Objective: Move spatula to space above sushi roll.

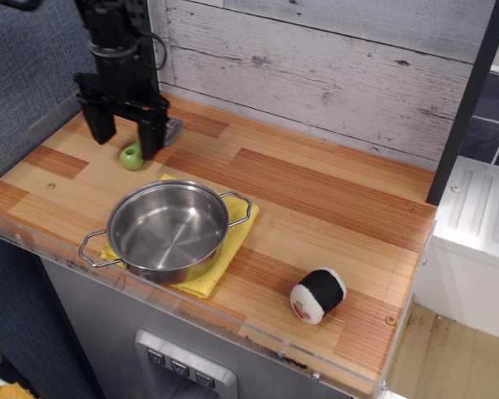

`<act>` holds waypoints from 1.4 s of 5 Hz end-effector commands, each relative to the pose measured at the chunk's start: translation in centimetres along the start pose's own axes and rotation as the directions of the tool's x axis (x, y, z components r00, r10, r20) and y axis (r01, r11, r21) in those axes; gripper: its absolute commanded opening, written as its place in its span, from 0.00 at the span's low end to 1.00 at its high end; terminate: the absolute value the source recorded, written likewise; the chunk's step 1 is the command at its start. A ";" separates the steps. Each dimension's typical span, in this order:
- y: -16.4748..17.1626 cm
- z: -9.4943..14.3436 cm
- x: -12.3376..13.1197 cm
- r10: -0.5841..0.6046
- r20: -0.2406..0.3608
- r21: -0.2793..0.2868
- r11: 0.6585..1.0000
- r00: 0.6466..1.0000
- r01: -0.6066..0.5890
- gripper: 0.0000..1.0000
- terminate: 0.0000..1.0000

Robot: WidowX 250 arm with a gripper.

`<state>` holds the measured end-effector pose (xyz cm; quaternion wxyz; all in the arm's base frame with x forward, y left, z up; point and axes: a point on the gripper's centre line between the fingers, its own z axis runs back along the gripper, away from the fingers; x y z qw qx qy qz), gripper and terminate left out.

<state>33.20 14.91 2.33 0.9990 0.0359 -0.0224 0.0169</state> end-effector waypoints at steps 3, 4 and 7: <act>-1.1 2.5 0.8 0.039 0.127 0.017 0.999 0.991 -0.041 0.00 0.00; -2.4 6.3 0.6 0.047 0.223 0.008 0.999 0.974 -0.050 0.00 0.00; -15.5 9.5 1.9 0.019 0.277 -0.040 0.999 0.961 -0.008 0.00 0.00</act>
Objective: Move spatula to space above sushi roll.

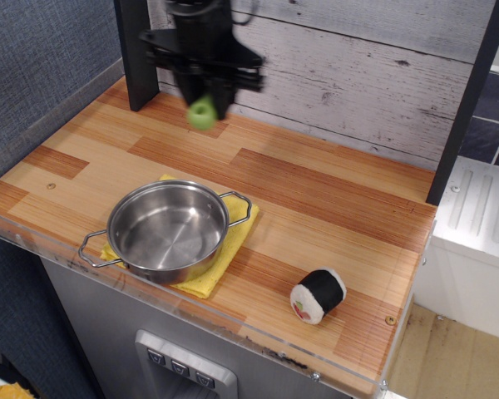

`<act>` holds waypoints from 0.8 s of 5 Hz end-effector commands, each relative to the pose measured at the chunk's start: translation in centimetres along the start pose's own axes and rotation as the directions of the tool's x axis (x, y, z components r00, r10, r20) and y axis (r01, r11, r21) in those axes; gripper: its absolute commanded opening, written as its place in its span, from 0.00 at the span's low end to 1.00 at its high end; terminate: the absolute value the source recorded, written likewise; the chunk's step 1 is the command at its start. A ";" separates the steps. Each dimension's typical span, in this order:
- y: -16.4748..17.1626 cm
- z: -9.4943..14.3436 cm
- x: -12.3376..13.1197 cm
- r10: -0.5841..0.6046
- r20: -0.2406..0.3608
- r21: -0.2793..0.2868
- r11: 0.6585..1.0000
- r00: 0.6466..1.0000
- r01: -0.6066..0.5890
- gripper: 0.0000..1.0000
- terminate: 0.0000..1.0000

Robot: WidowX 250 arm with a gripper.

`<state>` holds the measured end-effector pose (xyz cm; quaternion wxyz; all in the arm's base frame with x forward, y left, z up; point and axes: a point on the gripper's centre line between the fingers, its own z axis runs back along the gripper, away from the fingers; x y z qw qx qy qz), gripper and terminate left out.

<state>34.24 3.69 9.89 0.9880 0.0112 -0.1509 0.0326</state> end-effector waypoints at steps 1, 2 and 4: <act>-9.1 0.0 0.9 -0.014 0.015 0.004 1.000 1.000 0.014 0.00 0.00; -11.1 -1.2 0.2 0.033 -0.007 0.010 0.999 0.999 -0.033 0.00 0.00; -11.9 -4.5 -1.5 0.036 -0.079 -0.006 0.999 0.996 -0.036 0.00 0.00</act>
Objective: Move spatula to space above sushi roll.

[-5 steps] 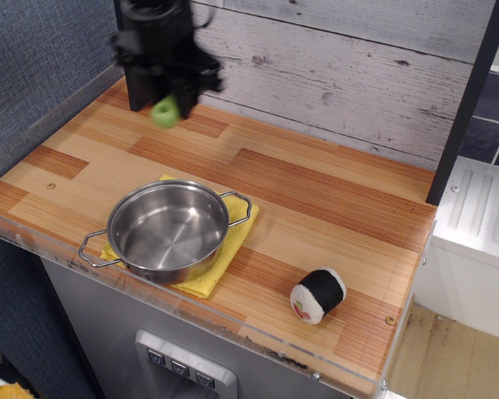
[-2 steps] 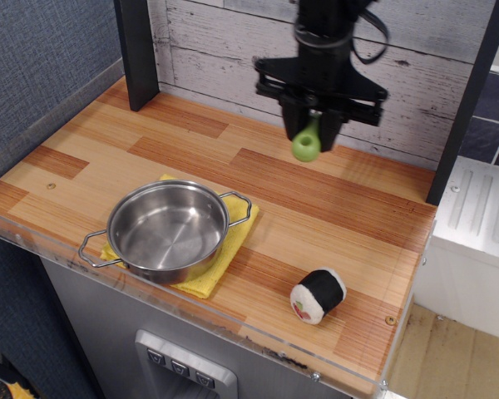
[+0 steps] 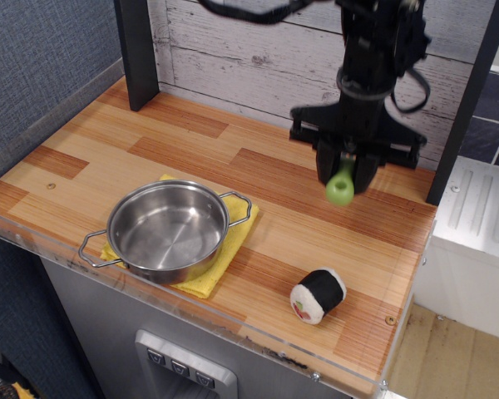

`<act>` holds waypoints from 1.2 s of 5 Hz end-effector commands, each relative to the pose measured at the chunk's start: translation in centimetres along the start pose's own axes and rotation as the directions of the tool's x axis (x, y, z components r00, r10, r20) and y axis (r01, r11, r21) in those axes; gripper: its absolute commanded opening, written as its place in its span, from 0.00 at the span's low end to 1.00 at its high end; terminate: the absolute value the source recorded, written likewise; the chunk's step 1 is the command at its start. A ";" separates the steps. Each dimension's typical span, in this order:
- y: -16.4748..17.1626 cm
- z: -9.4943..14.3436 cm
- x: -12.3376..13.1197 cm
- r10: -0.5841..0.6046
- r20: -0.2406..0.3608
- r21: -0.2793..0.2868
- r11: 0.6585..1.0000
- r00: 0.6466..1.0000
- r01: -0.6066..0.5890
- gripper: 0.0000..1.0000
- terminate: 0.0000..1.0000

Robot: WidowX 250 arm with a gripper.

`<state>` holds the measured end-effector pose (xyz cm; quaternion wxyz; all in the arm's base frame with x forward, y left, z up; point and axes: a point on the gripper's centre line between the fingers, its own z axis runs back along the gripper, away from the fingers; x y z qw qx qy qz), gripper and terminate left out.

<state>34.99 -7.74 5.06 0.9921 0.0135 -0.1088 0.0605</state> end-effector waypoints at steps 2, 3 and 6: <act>-0.1 -3.4 -1.0 -0.069 -0.069 -0.045 0.997 0.995 0.066 0.00 0.00; -0.4 -3.9 -1.1 -0.104 -0.089 -0.072 0.993 0.991 0.098 1.00 0.00; 6.1 6.9 1.9 -0.003 0.112 -0.098 0.995 0.994 0.015 1.00 0.00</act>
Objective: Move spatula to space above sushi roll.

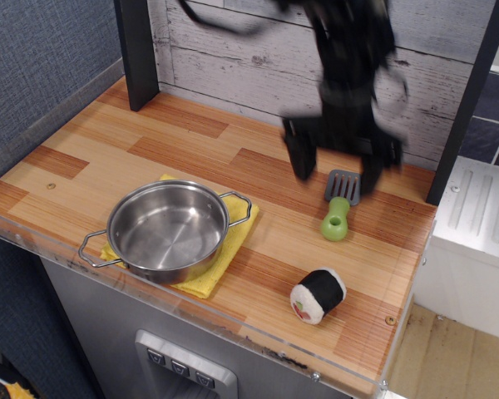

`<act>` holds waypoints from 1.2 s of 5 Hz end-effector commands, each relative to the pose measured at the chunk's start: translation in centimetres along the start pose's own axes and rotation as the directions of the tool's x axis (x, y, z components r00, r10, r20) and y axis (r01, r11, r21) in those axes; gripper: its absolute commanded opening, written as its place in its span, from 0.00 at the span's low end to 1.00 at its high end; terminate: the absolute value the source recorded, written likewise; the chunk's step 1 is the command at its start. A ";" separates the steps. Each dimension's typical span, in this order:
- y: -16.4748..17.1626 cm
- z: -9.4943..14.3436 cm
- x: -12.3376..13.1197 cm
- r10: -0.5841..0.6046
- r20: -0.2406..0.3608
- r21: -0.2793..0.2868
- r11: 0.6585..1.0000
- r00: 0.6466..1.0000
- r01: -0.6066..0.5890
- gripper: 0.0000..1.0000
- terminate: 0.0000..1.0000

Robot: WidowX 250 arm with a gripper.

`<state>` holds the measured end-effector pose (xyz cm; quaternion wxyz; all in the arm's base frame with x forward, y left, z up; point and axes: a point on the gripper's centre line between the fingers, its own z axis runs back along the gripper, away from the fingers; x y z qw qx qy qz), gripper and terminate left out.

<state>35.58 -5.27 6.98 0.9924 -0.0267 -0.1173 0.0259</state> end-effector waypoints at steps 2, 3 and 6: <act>10.0 6.4 -1.0 0.043 0.046 0.018 0.999 0.998 -0.044 1.00 0.00; 10.9 6.2 -1.4 0.007 0.029 0.006 1.000 1.000 -0.007 1.00 0.00; 11.6 6.9 -1.1 -0.156 -0.050 -0.011 0.988 0.987 0.155 1.00 1.00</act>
